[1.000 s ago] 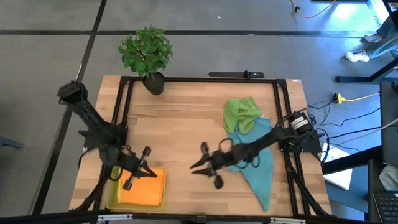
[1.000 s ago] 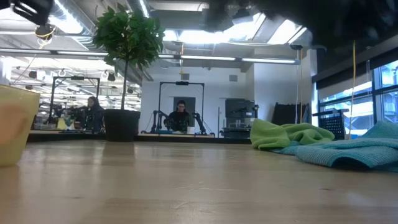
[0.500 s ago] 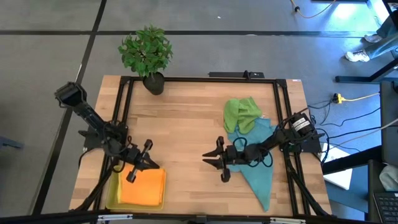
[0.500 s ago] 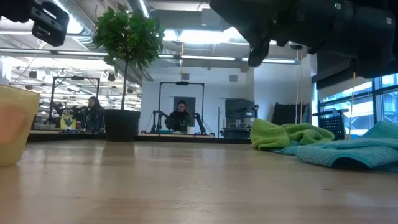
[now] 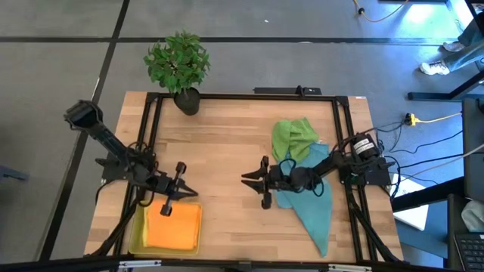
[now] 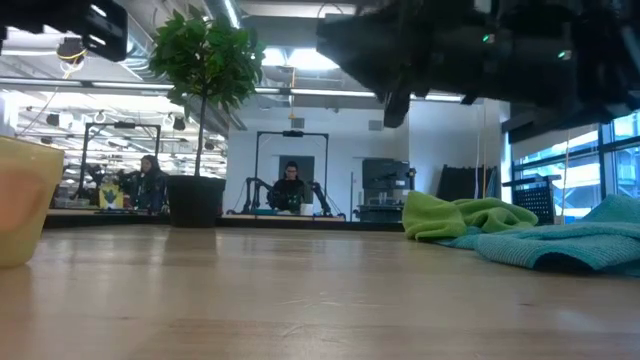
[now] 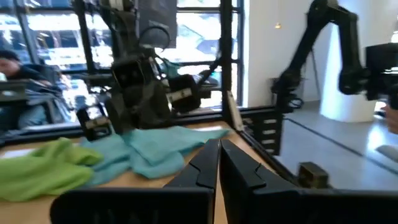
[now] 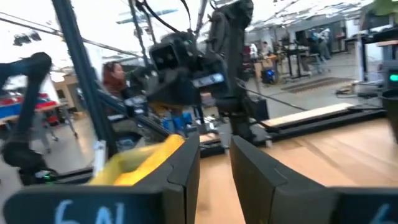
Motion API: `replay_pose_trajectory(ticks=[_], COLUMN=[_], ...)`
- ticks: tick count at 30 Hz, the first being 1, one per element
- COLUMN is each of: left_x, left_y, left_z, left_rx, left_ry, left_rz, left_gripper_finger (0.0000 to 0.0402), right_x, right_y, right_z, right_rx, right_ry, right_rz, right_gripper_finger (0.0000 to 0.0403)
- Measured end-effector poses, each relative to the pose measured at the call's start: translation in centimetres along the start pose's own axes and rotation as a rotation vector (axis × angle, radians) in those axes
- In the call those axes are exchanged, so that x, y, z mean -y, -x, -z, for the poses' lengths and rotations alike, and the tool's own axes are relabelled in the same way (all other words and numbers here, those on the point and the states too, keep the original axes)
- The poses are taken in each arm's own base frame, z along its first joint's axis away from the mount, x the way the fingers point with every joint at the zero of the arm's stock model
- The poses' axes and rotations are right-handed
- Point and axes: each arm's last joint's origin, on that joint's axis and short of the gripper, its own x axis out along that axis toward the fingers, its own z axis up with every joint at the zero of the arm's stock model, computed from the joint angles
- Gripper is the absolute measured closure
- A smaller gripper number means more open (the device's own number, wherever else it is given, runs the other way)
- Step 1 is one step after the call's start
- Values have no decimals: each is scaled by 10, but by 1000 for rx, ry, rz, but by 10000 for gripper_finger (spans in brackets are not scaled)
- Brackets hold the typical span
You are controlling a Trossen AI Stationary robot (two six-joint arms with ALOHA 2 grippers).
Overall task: Fold microfiber towels
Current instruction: Fold the green microfiber cloth
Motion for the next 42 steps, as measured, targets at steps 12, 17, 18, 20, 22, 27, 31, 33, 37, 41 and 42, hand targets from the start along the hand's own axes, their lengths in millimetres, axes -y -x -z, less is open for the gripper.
replay_pose_trajectory(ticks=[12,17,18,20,22,27,31,33,37,41,42], left_x=[-47,-66,-69,-77,-83,-93,-98,-98,-94,-86,-84], left_y=[-1,0,1,1,2,3,3,3,2,1,1], left_z=[1,5,5,5,5,6,5,4,3,3,2], left_rx=[-124,-186,-191,-200,-202,-211,-198,-187,-171,-165,-157], left_ry=[-103,-115,-121,-123,-119,-87,-48,-46,59,119,121], left_rz=[-49,-104,-119,-154,-162,-148,-202,-223,-179,-85,-78], left_gripper_finger=[400,401,401,399,400,399,401,400,392,386,385], right_x=[52,69,74,85,95,104,103,101,103,110,113], right_y=[-9,-8,-7,-4,0,12,18,22,23,24,25], right_z=[-21,-37,-40,-45,-48,-44,-37,-33,-33,-35,-36], right_rx=[-252,-290,-293,-329,-385,-516,-594,-634,-607,-630,-646], right_ry=[62,97,77,43,20,-37,-103,-117,-147,-116,-95], right_rz=[198,271,307,374,423,530,568,589,663,659,662], right_gripper_finger=[312,312,312,310,307,287,277,277,276,276,276])
